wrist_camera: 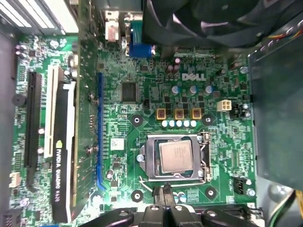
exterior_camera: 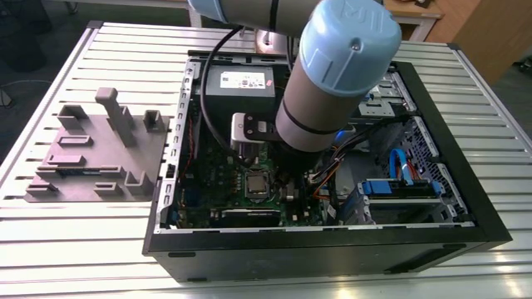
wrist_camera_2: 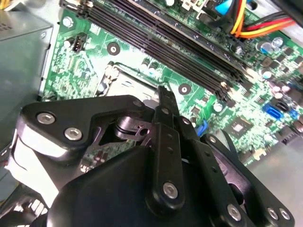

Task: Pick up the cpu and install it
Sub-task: 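Install the first cpu locking lever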

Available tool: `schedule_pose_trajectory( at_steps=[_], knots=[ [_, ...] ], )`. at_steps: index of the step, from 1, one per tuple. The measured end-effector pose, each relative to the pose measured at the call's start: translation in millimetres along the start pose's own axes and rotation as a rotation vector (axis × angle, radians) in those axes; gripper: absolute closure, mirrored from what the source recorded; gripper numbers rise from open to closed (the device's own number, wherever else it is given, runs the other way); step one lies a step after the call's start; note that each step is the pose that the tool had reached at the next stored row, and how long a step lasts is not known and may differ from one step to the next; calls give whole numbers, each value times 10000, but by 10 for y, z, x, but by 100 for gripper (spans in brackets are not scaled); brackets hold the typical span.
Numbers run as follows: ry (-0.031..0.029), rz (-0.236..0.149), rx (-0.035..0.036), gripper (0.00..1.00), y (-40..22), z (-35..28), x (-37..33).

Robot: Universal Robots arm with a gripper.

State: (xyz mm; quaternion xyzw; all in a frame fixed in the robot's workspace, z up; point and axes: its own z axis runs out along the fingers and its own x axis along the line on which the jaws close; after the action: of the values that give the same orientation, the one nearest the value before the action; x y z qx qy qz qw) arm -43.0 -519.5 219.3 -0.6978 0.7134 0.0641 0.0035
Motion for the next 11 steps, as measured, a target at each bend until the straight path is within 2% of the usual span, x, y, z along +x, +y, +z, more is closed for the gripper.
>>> schedule_pose_trajectory(
  at_steps=[5,11],
  knots=[
    [-1,0,1,90,12,-137,-13],
    [-1,0,0,90,13,-149,-14]
  ],
)
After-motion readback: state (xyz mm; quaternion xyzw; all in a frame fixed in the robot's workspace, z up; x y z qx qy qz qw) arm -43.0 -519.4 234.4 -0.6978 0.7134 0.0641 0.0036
